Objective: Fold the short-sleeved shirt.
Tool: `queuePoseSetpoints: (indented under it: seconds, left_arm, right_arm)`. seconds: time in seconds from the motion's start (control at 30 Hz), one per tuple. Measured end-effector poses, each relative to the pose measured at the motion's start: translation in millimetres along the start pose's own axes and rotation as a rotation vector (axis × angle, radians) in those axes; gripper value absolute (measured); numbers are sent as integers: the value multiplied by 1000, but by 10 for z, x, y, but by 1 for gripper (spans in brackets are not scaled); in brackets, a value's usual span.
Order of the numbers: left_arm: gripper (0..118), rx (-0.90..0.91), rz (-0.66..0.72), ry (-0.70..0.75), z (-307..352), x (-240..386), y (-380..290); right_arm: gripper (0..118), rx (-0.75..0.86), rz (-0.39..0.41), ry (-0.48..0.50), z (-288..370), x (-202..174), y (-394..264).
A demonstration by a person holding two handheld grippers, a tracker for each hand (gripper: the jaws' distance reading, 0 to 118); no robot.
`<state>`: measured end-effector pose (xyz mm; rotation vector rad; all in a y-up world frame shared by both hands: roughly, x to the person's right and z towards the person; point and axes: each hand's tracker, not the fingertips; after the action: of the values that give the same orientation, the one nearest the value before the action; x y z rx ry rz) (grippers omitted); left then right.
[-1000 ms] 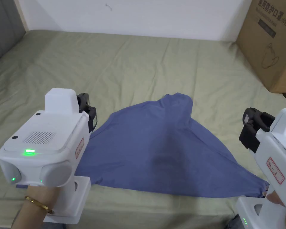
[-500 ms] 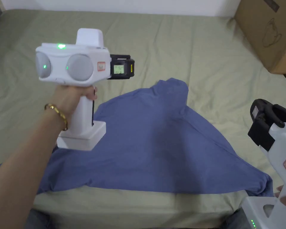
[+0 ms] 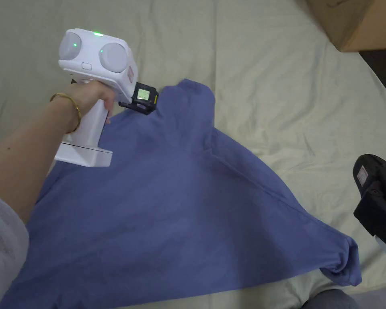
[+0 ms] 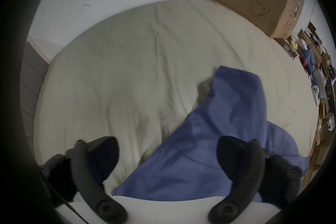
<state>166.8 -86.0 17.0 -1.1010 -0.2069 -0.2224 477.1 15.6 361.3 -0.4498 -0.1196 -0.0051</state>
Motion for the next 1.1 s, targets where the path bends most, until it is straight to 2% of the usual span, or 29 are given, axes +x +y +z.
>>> queuePoseSetpoints:
  seconds: [0.03, 0.07, 0.13, 0.17, 0.27, 0.3, 0.33, 0.37, 0.4, 0.43, 0.6, 0.67, 0.7, 0.77, 0.8, 0.83, 0.87, 0.9, 0.93, 1.03, 1.07, 1.1]
  left_arm:
    - [107, -9, -14, -12, -96, -4, 6]
    - [99, -29, -21, -7, -180, 13, 7]
    - [90, -79, -37, 5, -361, 49, 15]
    - [83, -61, -43, 23, -163, 23, -37]
    - [56, -59, -55, -27, -20, -4, -105]
    - [47, -44, -62, -17, -495, 22, -25]
    - [35, -39, -83, -26, -503, -13, -21]
    - [8, -34, -96, -18, -511, -62, -9]
    - [0, -33, -94, -17, -517, -113, 3]
    - [0, -26, -84, -20, -331, 39, -42]
    - [0, 77, -55, -8, -82, -113, -48]
    - [0, 128, -18, -36, -239, 4, 24]
    - [0, 149, -20, -27, 77, -13, -26]
    - [0, 187, 2, -44, 105, 4, -13]
    - [0, 221, -9, -35, 104, -12, 4]
    - [0, 229, -10, -42, 631, -24, -60]
    - [0, 242, -11, -42, 794, -4, -89]
    - [0, 256, -13, -40, 885, 18, -110]
    - [0, 265, -15, -39, 965, 55, -143]
    - [0, 289, -10, -37, 940, -84, -110]
    - [0, 294, -6, -35, 977, -64, -129]
    - [0, 302, -1, -32, 1023, -41, -152]
  right_arm:
    - [0, -2, -5, -11, -31, 31, -11]
    - [0, -8, -13, -18, -60, 64, -19]
    - [0, -16, -34, -30, -119, 119, -36]
    - [0, -19, -39, -34, -143, 139, -43]
    - [0, -28, -40, -42, -178, 156, -65]
    - [0, -30, -42, -42, -178, 153, -71]
    - [0, -33, -44, -40, -179, 151, -78]
    - [0, -36, -45, -37, -178, 147, -84]
    - [0, -40, -46, -32, -173, 141, -87]
    - [0, -44, -48, -30, -164, 135, -91]
    - [0, -47, -77, -24, -49, 147, -28]
    - [0, -50, -94, -23, -42, 177, 16]
    - [0, -53, -97, -20, -42, 192, 41]
    - [0, -63, -103, -18, -18, 220, 95]
    - [0, -74, -111, -16, -15, 356, 14]
    - [0, -108, -121, -5, -21, 416, 10]
    - [1, -144, -129, 4, -30, 456, 23]
    - [10, -154, -140, -3, -35, 496, 33]
    - [34, -205, -145, -3, -54, 553, 42]
    - [68, -340, -166, 43, -174, 729, 0]
    - [102, -384, -167, 42, -213, 751, -34]
    - [108, -441, -172, 52, -255, 773, -79]
